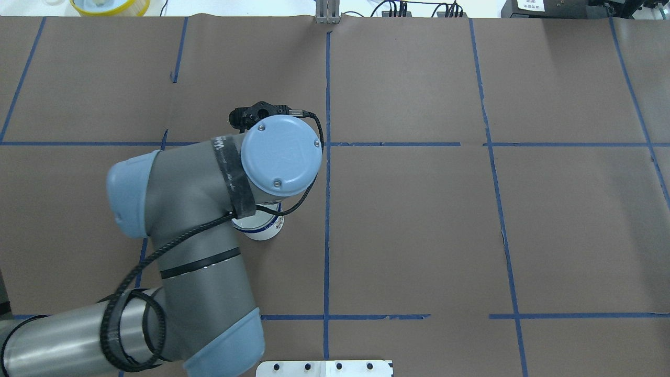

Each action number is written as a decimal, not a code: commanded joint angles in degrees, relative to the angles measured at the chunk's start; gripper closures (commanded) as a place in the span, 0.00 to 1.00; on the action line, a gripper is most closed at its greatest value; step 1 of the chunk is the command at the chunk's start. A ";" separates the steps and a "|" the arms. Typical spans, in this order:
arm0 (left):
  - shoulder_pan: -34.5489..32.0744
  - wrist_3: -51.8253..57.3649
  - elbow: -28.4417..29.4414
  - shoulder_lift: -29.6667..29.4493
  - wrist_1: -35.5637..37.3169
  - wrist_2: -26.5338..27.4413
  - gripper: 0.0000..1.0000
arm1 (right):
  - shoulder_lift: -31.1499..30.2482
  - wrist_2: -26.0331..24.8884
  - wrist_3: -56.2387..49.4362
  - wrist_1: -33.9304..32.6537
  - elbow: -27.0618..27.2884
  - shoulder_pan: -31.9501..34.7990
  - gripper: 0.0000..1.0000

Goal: Place funnel on cup
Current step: 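Lower the funnel spout into the mug opening with the left gripper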

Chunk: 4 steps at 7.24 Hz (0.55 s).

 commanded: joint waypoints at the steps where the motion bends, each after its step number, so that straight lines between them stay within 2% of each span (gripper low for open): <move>1: -7.33 5.80 -7.95 5.72 -4.89 -3.94 0.00 | 0.00 0.00 0.00 0.00 0.01 0.00 0.00; 2: -13.03 13.40 -9.37 11.15 -10.33 -10.16 0.00 | 0.00 0.00 0.00 0.00 0.01 0.00 0.00; 4: -24.11 28.78 -8.86 20.82 -19.13 -19.23 0.00 | 0.00 0.00 0.00 0.00 -0.08 0.00 0.00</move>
